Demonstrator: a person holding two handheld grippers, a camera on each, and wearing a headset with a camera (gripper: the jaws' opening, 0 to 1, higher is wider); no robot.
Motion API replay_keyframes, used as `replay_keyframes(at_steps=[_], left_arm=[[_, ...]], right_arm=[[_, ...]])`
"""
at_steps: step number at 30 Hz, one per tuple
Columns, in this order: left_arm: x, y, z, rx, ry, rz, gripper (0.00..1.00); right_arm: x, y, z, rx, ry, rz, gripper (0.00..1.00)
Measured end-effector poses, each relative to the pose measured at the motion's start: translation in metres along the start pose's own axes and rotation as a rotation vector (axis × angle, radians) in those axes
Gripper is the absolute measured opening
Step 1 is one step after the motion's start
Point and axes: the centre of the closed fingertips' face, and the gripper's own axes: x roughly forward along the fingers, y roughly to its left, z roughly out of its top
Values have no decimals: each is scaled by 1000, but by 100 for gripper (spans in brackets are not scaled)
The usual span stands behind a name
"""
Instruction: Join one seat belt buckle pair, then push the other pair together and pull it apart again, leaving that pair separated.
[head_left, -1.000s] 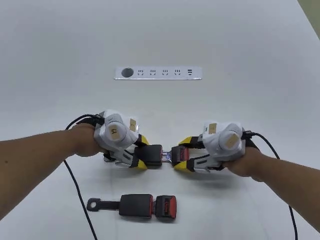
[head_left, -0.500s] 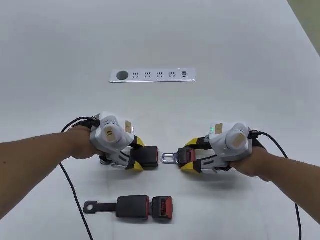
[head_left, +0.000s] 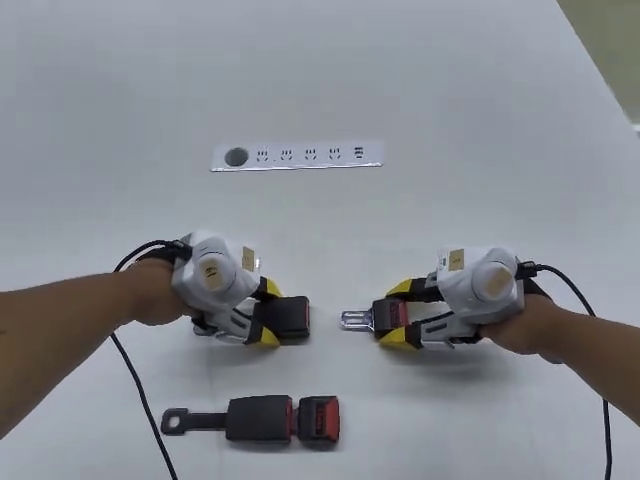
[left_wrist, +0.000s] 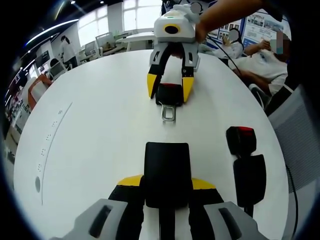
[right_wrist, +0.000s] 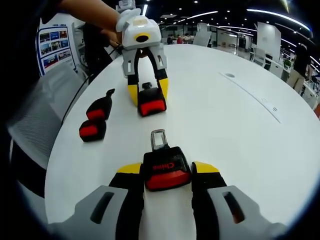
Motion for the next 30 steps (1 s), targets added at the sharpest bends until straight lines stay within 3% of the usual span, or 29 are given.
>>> replay_keyframes(at_steps=[30], left_arm=[[0, 1, 0, -2, 6, 2, 34]], right_arm=[[-35, -6, -27, 25, 22, -30, 35]])
